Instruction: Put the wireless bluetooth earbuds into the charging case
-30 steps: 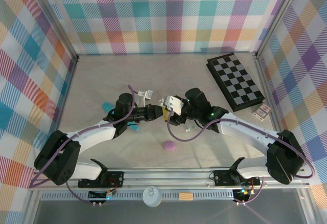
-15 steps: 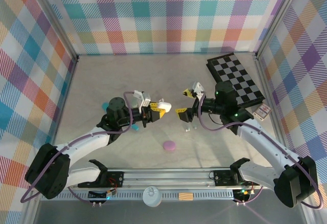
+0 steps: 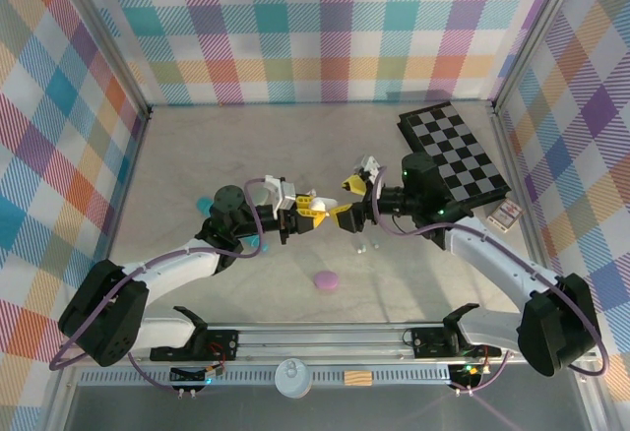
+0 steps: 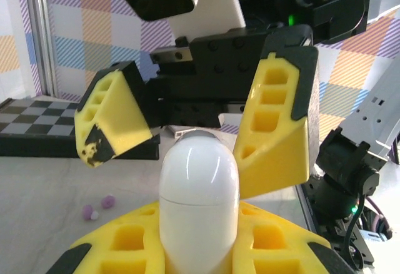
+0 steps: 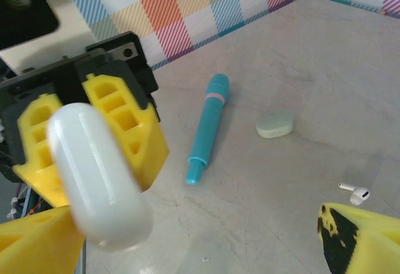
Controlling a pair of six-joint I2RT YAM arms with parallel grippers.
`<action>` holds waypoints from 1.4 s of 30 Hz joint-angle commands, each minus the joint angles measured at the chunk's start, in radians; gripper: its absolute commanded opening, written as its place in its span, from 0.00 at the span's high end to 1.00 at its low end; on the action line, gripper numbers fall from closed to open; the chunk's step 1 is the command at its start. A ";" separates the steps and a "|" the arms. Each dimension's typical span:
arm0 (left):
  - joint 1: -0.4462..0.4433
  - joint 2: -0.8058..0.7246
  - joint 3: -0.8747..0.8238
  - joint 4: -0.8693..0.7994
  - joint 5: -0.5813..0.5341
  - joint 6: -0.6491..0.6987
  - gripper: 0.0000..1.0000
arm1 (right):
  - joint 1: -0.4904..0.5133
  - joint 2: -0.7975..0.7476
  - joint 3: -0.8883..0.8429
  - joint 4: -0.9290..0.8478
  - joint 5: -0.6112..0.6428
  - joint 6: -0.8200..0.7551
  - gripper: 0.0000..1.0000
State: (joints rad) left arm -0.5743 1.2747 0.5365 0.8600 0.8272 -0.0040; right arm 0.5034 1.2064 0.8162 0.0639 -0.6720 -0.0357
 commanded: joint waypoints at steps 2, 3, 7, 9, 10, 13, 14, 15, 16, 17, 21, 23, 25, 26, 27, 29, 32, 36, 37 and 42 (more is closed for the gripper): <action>-0.012 0.004 0.017 0.105 0.063 0.003 0.97 | 0.002 0.009 0.041 0.059 0.056 0.035 0.06; -0.013 0.002 0.009 0.104 0.064 0.012 0.97 | 0.001 0.002 0.035 0.077 0.066 0.048 0.07; -0.013 0.002 -0.011 0.141 0.079 0.028 0.96 | -0.008 -0.016 0.034 0.086 0.108 0.069 0.07; -0.013 0.005 -0.022 0.176 0.079 0.032 0.97 | -0.020 -0.024 0.032 0.091 0.120 0.082 0.07; -0.012 0.007 -0.026 0.185 0.081 0.035 0.96 | -0.025 -0.027 0.031 0.095 0.122 0.087 0.07; -0.013 0.018 -0.036 0.186 0.086 0.077 0.94 | -0.041 -0.040 0.025 0.117 0.129 0.104 0.07; -0.012 0.021 -0.040 0.188 0.082 0.094 0.94 | -0.043 -0.043 0.022 0.121 0.126 0.105 0.07; -0.013 0.022 -0.043 0.189 0.082 0.105 0.94 | -0.044 -0.046 0.021 0.124 0.127 0.106 0.06; -0.013 0.024 -0.043 0.187 0.078 0.112 0.95 | -0.045 -0.050 0.022 0.127 0.126 0.109 0.06; -0.013 0.024 -0.043 0.181 0.072 0.119 0.96 | -0.046 -0.052 0.019 0.132 0.125 0.114 0.06; -0.013 0.023 -0.044 0.165 0.077 0.139 0.97 | -0.051 -0.065 0.013 0.140 0.139 0.128 0.06; -0.013 0.022 -0.048 0.162 0.073 0.147 0.98 | -0.053 -0.075 0.007 0.146 0.136 0.134 0.05; -0.013 0.019 -0.055 0.162 0.067 0.160 1.00 | -0.052 -0.093 -0.006 0.162 0.111 0.137 0.04; -0.012 0.017 -0.055 0.160 0.062 0.163 1.00 | -0.053 -0.104 -0.018 0.178 0.098 0.142 0.03; -0.012 0.016 -0.056 0.164 0.059 0.165 1.00 | -0.052 -0.117 -0.031 0.196 0.097 0.153 0.02; -0.012 0.011 -0.065 0.185 0.050 0.165 1.00 | -0.059 -0.155 -0.064 0.233 0.158 0.210 0.01; -0.012 -0.014 -0.085 0.201 0.023 0.182 1.00 | -0.068 -0.212 -0.088 0.172 0.345 0.303 0.01; -0.012 -0.053 -0.104 0.155 0.018 0.215 1.00 | -0.121 -0.220 -0.077 -0.021 0.527 0.381 0.01; -0.011 -0.058 -0.111 0.151 0.016 0.220 1.00 | -0.136 -0.206 -0.067 -0.074 0.556 0.407 0.01; -0.006 -0.087 -0.153 0.160 -0.006 0.219 1.00 | -0.175 -0.044 0.019 -0.319 0.538 0.442 0.11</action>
State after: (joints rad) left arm -0.5812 1.2152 0.4095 0.9943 0.8249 0.1802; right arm 0.3370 1.0893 0.7780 -0.0532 -0.1616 0.3553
